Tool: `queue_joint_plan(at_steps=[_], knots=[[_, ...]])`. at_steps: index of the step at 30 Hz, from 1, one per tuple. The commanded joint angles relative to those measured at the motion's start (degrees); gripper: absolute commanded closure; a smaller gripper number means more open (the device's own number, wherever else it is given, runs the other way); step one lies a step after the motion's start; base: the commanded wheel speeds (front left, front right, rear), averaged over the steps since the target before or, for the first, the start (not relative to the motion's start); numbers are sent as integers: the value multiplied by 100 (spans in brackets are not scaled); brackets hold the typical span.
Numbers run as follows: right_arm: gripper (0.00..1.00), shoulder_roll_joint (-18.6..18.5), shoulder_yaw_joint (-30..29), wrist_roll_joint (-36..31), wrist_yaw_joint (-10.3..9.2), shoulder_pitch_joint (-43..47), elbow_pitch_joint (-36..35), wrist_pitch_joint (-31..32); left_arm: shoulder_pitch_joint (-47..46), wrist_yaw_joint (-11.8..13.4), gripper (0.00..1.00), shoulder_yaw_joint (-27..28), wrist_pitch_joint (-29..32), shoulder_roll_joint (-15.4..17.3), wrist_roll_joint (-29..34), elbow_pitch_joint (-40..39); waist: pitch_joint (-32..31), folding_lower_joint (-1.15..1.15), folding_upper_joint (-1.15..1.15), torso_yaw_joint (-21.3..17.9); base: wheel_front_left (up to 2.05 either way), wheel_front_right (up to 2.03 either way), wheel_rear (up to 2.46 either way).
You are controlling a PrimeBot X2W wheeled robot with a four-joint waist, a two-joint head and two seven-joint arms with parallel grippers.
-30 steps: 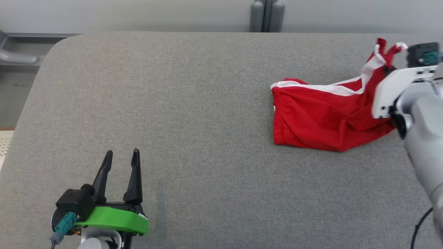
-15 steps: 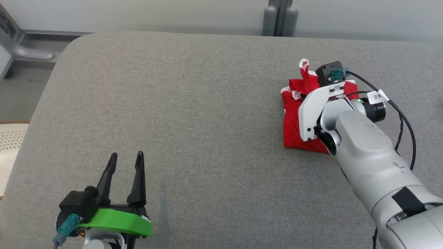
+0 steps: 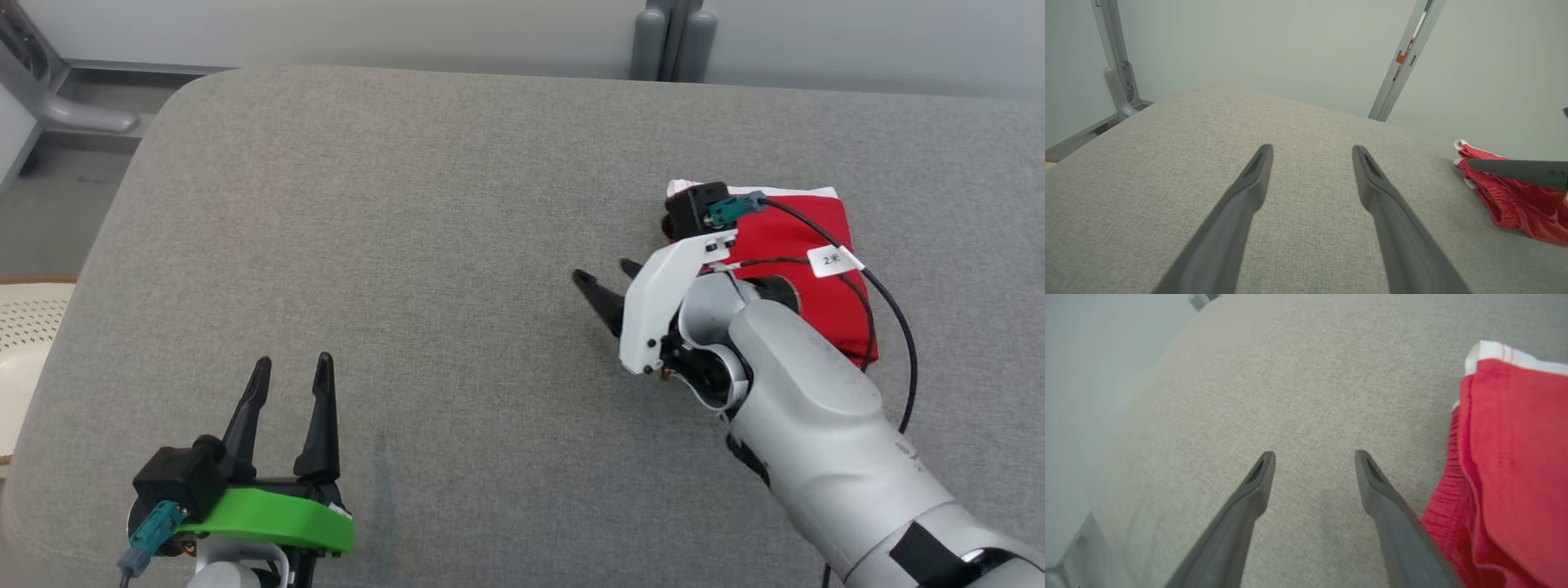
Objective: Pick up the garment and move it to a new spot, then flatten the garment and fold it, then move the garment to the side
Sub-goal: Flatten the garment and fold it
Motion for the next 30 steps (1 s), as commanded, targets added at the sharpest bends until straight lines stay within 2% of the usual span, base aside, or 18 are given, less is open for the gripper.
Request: queue_joint_plan(at_steps=[1,3,5,9,14,22,30], knots=[[0,-23,24,262,-8,87,-371,48,-7,-13,0,50,-12,36,6,-16,-20,0,0,-88,0,0,0],[0,-62,-73,418,-8,198,-859,25,33,-13,0,78,-12,40,10,-28,-40,0,0,-178,0,0,0],[0,-256,-246,294,-10,320,-1224,-71,62,-13,0,102,-12,36,26,-43,-76,0,0,-260,0,0,0],[0,-583,-774,-245,-4,595,-1860,-448,107,-13,0,114,-12,19,61,-46,-180,0,0,-386,0,0,0],[0,-866,-1510,-1001,-5,1344,-2651,-1092,183,-13,0,229,-12,-1,60,-32,-330,0,0,-564,0,0,0],[0,-894,-2143,-1764,-5,2656,-3642,-1857,325,-13,0,513,-12,15,120,-92,-498,0,0,-919,0,0,0],[0,-782,-2520,-2066,-5,3477,-3947,-2125,549,18,0,726,-12,25,390,-214,-706,0,0,-1233,0,0,0]])
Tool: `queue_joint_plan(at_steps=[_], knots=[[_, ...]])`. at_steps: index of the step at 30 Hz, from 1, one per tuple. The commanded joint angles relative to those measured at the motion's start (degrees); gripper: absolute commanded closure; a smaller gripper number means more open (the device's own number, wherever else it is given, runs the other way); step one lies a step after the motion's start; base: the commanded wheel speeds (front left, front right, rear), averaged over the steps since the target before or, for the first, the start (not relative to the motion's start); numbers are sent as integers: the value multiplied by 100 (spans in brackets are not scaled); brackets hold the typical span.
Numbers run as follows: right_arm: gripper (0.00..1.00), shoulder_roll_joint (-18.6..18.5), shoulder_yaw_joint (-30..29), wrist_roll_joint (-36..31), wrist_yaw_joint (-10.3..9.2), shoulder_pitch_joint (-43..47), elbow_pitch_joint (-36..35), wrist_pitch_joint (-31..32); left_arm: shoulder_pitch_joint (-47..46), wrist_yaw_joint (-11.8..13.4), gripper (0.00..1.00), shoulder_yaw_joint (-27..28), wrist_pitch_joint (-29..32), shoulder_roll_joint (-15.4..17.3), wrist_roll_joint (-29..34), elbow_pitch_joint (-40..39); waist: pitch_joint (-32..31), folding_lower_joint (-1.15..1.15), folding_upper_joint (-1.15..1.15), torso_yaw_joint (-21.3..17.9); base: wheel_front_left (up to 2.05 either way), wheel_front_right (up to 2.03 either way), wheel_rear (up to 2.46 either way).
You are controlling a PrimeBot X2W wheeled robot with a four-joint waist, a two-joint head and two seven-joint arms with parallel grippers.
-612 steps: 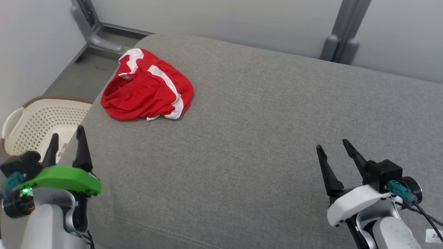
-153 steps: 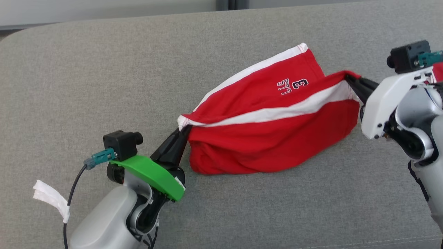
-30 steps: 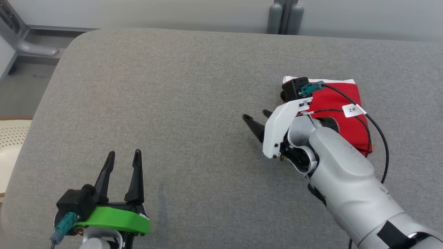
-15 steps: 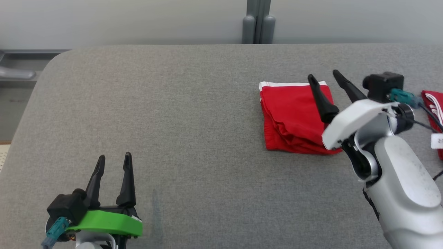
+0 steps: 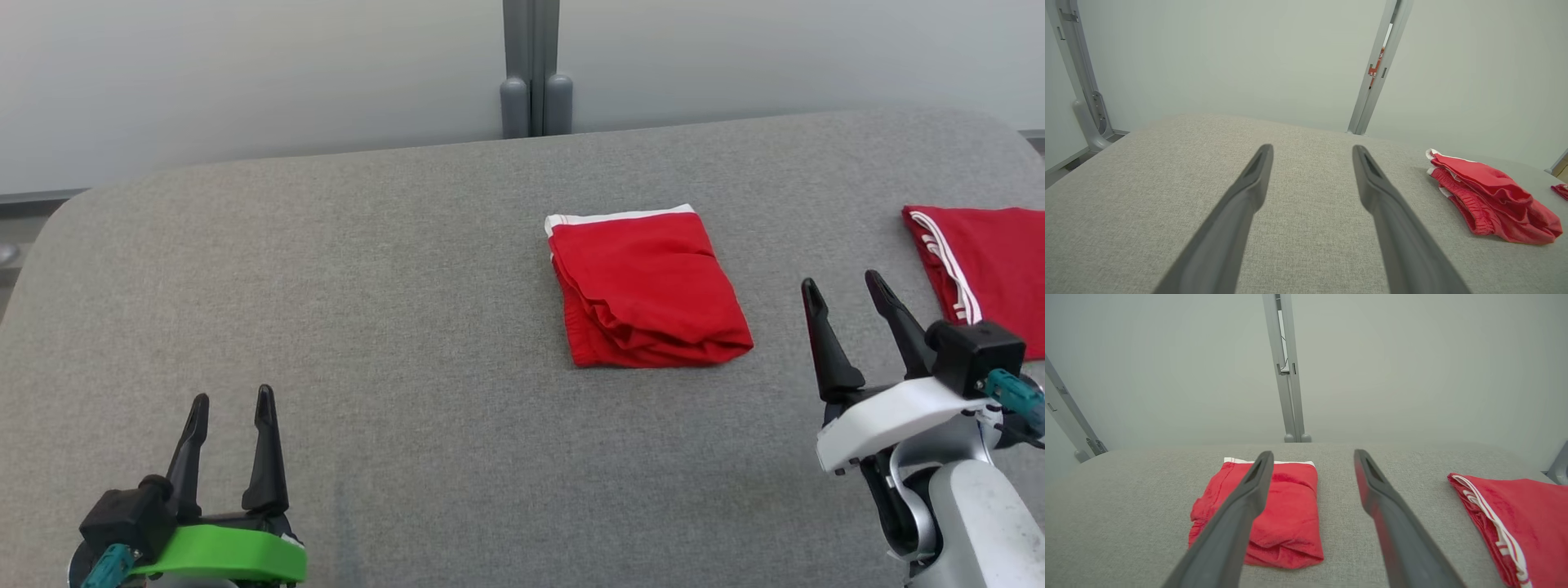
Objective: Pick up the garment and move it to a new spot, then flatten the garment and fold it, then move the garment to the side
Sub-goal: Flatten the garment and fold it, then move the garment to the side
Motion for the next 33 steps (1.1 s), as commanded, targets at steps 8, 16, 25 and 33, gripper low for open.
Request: queue_joint_plan(at_steps=[8,16,25,33], knots=[[0,-50,104,15,-2,360,173,-147,337,12,0,120,-12,-15,226,-133,-249,0,0,-264,0,0,0],[0,-93,238,77,-2,287,471,-388,498,6,0,274,-12,-67,338,-165,-332,0,0,-295,0,0,0],[0,-87,252,89,-2,235,563,-422,616,-3,0,294,-12,-141,368,-215,-360,0,0,-255,0,0,0],[0,-42,231,180,-2,205,522,-436,567,-10,0,291,-12,-166,388,-216,-307,0,0,-229,0,0,0]])
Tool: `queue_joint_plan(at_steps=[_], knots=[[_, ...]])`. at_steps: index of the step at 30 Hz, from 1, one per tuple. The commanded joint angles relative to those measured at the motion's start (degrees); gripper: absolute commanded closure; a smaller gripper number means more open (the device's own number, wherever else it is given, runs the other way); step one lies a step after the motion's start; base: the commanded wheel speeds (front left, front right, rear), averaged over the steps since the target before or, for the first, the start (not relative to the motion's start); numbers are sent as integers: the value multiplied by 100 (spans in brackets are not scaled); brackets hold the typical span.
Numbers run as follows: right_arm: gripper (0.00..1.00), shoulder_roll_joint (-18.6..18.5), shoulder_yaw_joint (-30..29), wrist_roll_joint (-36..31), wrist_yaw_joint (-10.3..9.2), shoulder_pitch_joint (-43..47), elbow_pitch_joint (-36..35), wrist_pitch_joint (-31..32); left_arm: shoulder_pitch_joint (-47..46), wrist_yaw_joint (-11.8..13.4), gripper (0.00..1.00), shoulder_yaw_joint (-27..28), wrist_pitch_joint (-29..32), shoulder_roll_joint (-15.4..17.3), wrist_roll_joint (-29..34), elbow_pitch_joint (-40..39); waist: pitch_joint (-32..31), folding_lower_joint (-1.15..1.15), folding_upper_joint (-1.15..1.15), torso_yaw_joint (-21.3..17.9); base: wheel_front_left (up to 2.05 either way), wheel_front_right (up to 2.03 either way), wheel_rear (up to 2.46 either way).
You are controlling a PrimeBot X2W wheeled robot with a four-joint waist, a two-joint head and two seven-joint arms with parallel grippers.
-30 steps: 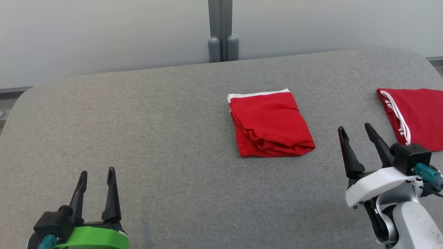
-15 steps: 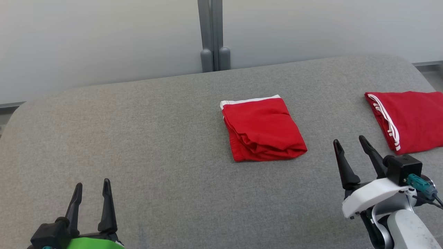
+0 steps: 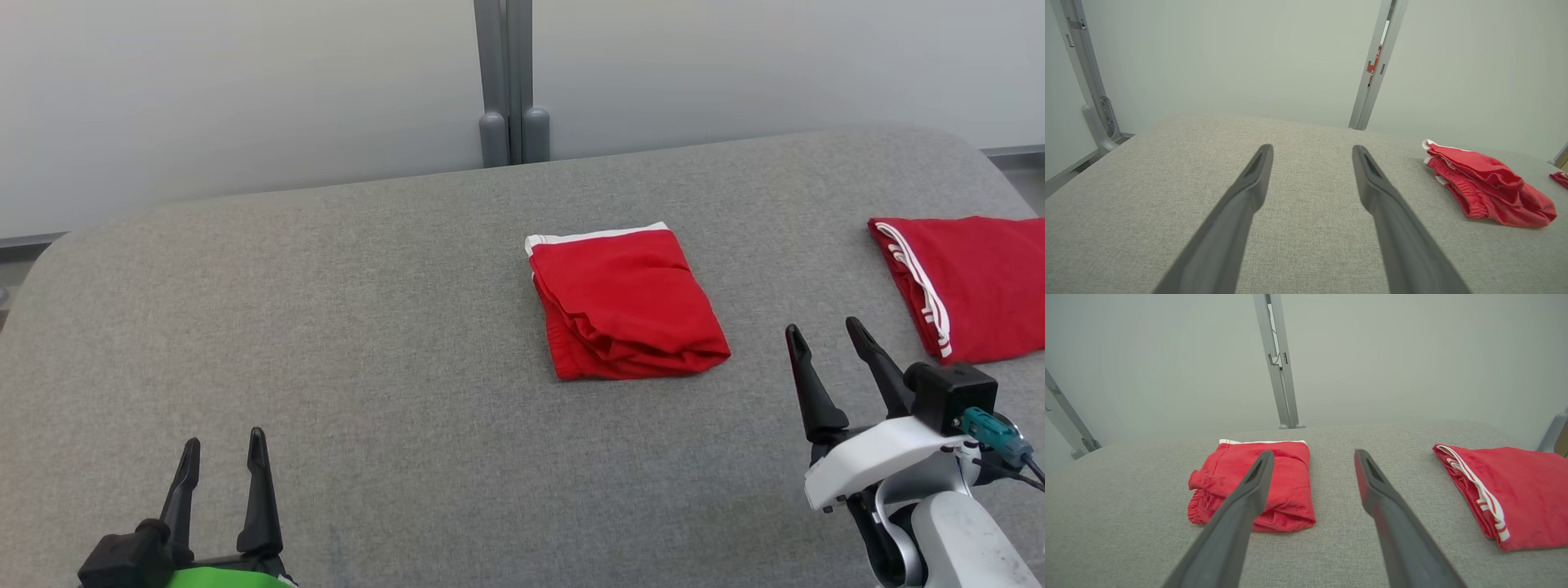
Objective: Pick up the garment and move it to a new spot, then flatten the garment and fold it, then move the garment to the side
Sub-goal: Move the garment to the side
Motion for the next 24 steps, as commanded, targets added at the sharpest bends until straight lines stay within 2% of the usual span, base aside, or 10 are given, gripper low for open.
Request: queue_joint_plan(at_steps=[1,5,8,11,14,16,18,24], knots=[[0,-23,-19,-1,-2,-59,-17,-15,15,-12,0,11,-12,-3,68,-19,16,0,0,8,0,0,0],[0,-29,-24,71,-2,-87,0,84,-22,-13,0,9,-12,-9,83,-11,50,0,0,34,0,0,0],[0,-113,-4,234,-2,-367,-20,404,-74,-16,0,1,-12,-13,99,-51,146,0,0,57,0,0,0],[0,-180,37,395,-2,-765,92,1100,-162,-17,0,-21,-12,-14,97,-93,273,0,0,121,0,0,0],[0,-235,55,712,-1,-1341,316,2117,-291,-19,0,-109,-12,-24,21,-142,455,0,0,275,0,0,0],[0,-367,132,743,-2,-1719,543,2679,-404,-21,0,-196,-12,-24,22,-162,584,0,0,401,0,0,0],[0,-342,100,869,-2,-2071,852,3125,-524,-20,0,-283,-12,-29,11,-198,748,0,0,536,0,0,0],[0,-365,-429,958,-2,-2966,1984,3708,-894,-19,0,-599,-12,-32,-7,-259,1262,0,0,1056,0,0,0]])
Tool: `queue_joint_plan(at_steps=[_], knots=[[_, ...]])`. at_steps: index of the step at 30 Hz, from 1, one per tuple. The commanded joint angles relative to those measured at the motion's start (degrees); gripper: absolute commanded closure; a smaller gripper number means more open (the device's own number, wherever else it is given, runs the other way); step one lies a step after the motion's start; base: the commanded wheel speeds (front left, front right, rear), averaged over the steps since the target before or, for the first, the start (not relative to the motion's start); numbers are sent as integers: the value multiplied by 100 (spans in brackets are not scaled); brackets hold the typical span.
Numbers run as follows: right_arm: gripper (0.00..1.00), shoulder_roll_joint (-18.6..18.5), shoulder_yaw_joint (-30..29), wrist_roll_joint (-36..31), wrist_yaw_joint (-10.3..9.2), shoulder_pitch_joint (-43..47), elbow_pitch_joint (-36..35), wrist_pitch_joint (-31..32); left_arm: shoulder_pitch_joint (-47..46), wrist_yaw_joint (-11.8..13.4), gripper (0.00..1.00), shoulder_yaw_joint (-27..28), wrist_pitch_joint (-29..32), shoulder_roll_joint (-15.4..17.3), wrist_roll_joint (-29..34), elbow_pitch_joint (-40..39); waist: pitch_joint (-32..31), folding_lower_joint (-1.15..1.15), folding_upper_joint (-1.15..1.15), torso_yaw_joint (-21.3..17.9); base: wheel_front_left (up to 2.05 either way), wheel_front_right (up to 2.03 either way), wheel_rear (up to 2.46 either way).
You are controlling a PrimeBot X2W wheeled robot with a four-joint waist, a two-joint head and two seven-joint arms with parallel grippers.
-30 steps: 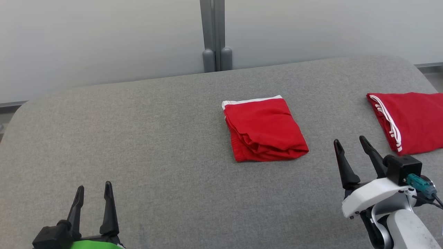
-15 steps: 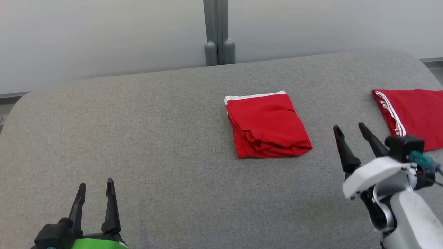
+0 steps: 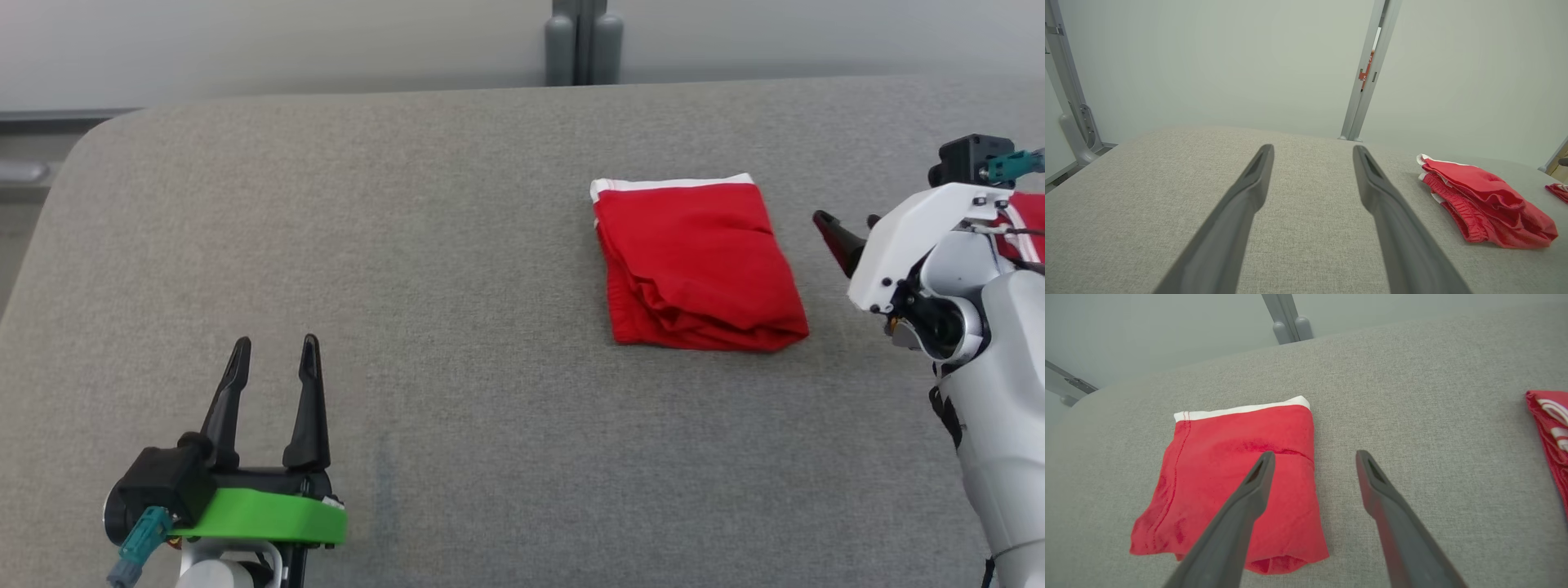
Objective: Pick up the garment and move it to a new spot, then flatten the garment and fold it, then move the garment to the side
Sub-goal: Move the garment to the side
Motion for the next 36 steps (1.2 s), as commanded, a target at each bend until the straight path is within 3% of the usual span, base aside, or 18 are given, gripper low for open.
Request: queue_joint_plan(at_steps=[1,7,13,14,15,16,23,29,36], knots=[[0,-18,-109,-81,-2,-175,242,74,-141,-11,0,-27,-12,10,-26,-1,507,0,0,533,0,0,0],[0,19,-243,-226,-2,-390,1017,92,-260,-10,0,-86,-12,-2,-85,9,745,0,0,855,0,0,0],[0,111,-161,-341,-1,-372,1596,191,-274,-11,0,-51,-12,-8,-108,40,802,0,0,875,0,0,0],[46,121,-95,-349,-1,-356,1635,213,-280,-11,0,-40,-12,-9,-103,41,799,0,0,851,0,0,0],[86,111,4,-364,-1,-353,1651,245,-288,-11,0,-31,-12,-11,-91,44,790,0,0,810,0,0,0],[100,69,96,-393,-1,-360,1640,264,-296,-11,0,-33,-12,-10,-86,47,781,0,0,779,0,0,0],[100,-612,1073,-438,-9,-696,1026,372,-219,-12,0,26,-12,-8,-58,12,606,0,0,272,0,0,0],[100,-1431,2095,-143,-7,-1137,95,948,-86,-11,0,70,-12,1,-54,-17,452,0,0,-421,0,0,0],[100,-2243,2609,49,-7,-1468,-471,1207,-294,-11,0,-56,-12,36,-15,-116,641,0,0,-1121,0,0,0]])
